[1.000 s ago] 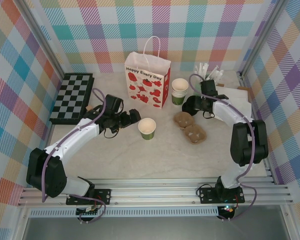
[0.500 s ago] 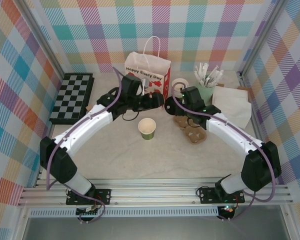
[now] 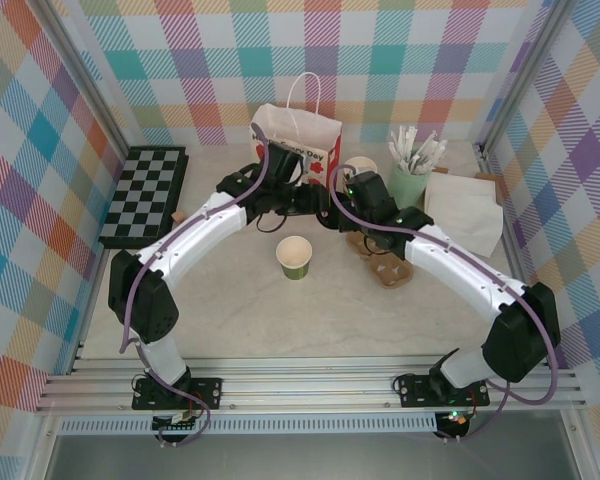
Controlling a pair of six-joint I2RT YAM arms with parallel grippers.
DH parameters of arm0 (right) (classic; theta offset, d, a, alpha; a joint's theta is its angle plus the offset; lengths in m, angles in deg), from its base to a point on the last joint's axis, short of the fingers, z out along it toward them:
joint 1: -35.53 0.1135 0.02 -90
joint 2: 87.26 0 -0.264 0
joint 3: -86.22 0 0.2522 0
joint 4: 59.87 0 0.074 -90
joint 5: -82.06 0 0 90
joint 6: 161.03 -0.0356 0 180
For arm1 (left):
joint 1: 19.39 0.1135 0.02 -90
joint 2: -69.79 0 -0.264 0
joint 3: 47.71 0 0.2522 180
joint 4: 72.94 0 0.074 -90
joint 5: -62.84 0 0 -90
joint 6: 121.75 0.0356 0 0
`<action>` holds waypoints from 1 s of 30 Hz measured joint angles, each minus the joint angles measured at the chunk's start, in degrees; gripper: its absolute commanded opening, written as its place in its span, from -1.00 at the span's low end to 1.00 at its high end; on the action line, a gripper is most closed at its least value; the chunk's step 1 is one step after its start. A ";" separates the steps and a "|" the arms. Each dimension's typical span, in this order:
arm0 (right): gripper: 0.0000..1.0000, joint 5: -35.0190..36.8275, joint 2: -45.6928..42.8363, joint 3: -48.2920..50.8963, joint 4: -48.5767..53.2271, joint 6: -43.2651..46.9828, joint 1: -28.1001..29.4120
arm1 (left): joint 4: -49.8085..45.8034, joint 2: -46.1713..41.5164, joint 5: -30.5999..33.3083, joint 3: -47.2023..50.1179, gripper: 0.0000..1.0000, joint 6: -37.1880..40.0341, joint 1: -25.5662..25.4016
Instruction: Pack the takeout coffee
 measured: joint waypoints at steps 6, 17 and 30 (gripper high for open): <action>-0.93 0.44 1.81 -2.21 0.68 0.00 0.76 | 0.00 0.70 0.02 -0.02 -0.16 2.14 -0.66; 0.04 -3.67 2.60 -4.83 3.04 -0.33 0.15 | -0.37 1.05 1.44 0.00 -1.00 5.01 -0.72; -0.01 -22.18 -1.77 -7.54 11.13 10.43 -8.20 | 1.75 -0.68 2.27 2.80 -1.00 17.86 -0.76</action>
